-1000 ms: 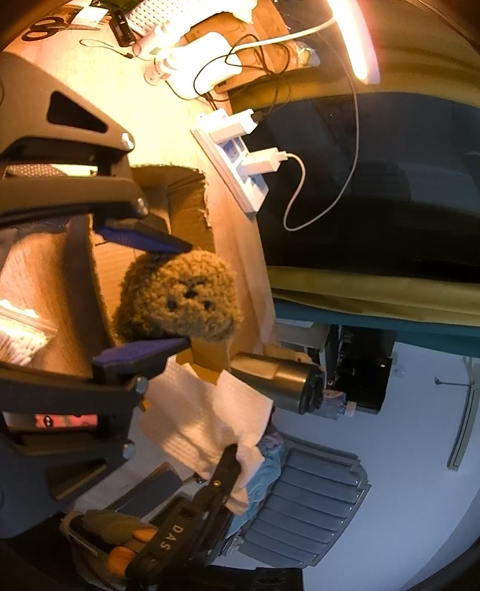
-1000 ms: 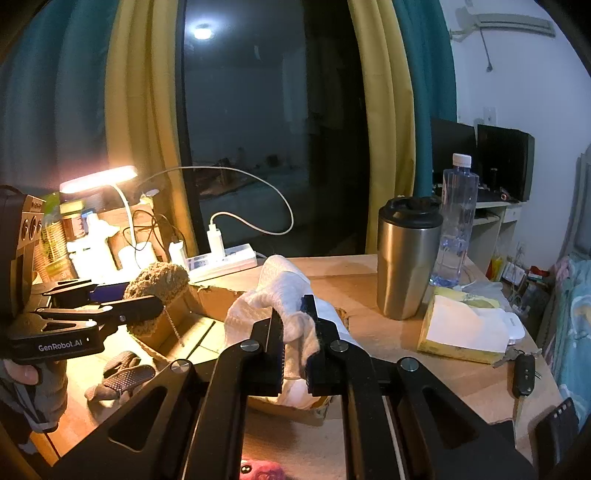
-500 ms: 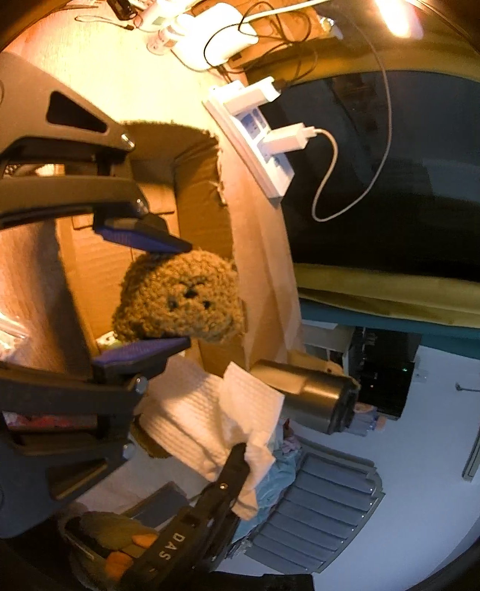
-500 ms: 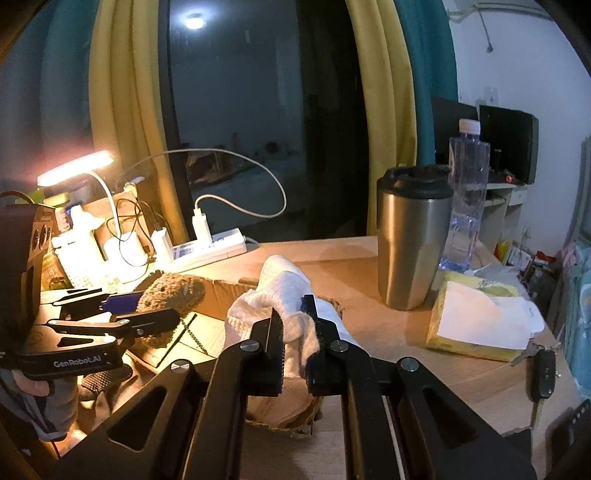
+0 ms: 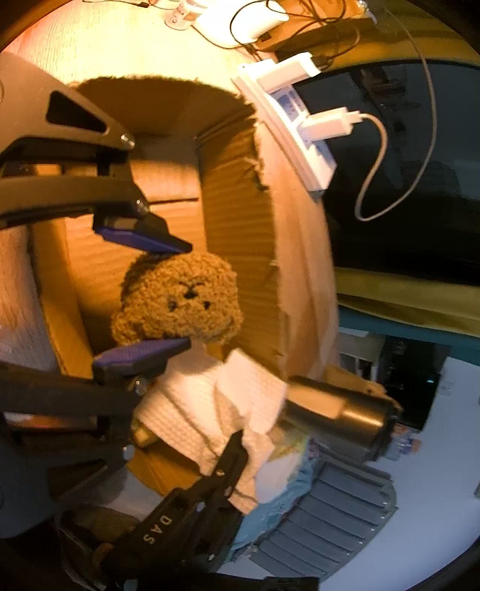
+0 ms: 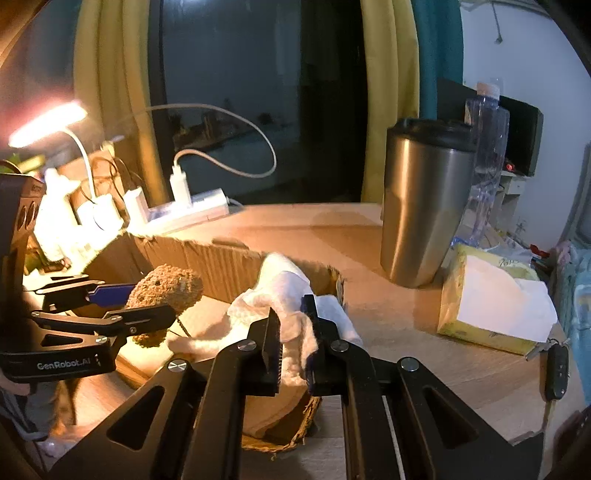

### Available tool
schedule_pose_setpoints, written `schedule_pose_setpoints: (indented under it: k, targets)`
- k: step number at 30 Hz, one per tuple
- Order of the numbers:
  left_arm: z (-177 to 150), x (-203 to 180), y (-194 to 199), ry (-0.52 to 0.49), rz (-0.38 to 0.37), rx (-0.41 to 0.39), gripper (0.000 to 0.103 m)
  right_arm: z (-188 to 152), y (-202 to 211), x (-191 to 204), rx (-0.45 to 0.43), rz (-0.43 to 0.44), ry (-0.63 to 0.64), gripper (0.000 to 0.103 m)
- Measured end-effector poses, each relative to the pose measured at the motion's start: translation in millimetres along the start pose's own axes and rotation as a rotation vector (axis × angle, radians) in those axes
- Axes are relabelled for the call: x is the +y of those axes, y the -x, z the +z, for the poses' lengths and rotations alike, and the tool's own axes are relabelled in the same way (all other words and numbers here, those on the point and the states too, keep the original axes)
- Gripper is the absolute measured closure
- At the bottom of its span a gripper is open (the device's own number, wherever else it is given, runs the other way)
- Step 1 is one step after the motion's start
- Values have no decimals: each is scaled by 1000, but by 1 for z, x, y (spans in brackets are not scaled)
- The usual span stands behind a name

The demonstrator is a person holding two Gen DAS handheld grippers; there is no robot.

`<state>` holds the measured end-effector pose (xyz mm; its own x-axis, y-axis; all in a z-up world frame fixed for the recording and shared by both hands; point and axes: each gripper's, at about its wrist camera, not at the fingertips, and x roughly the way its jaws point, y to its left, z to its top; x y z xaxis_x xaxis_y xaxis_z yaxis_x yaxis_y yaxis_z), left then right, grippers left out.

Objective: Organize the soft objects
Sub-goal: 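Lower the white cloth into the box and open the right gripper while the left releases the teddy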

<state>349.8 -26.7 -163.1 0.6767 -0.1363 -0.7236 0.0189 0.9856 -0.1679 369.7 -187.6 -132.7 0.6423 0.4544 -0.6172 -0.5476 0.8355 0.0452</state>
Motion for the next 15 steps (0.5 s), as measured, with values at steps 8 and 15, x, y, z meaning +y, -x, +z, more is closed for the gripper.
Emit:
schedule_pose_setpoints:
  k: [8, 15]
  targets:
    - [-6, 3, -19, 8, -3, 62, 56, -5, -10, 3, 11, -17, 20, 90]
    - [-7, 8, -24, 36, -17, 82, 52, -7, -9, 4, -2, 5, 18, 81]
